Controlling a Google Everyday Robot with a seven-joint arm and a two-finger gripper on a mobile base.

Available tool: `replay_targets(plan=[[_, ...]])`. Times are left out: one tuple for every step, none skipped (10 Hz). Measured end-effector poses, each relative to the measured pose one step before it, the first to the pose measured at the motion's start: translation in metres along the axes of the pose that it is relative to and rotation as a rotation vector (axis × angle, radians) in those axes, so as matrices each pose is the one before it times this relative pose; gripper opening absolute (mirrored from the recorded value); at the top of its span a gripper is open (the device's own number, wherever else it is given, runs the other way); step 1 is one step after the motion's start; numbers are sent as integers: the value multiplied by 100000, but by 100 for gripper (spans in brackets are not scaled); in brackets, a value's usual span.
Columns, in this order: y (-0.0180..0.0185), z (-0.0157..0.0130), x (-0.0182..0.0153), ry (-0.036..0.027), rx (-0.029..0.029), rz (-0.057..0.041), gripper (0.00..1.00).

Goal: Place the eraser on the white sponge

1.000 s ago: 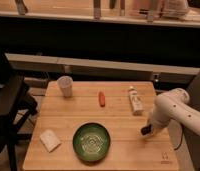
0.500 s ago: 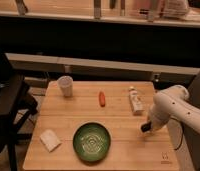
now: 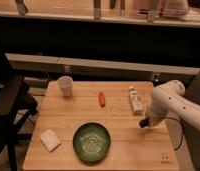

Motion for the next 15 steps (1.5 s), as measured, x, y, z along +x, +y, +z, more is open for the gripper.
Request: replay_targets(plan=[[-249,-344,-425,202,281,-304,0],[-226,-253,-401,119,192,-486,0],[-360,-131,-455,202,350,-527,0],[-1091,-154,-907,56,699,-782,0],[-1003,-44,-795,39,540,-904,0],[-652,-279,-561,357,800,-815,0],[82,-310,-319,194,45,-109,0],[-212,-254,-632,82,263,-848,0],[-295,-38,-621,339,218,-1310,0],[-347,-29,-736,60,263,-1286,0],[-497,14,-547,121,352,-516,0],[-828,63,-794,11,378,-1072,0],[-462,-42,-850,129,204,-1335,0],[-41,-125,-694,760,38,-840,0],[-106,-180,-1039,664,-250,-1534,0]])
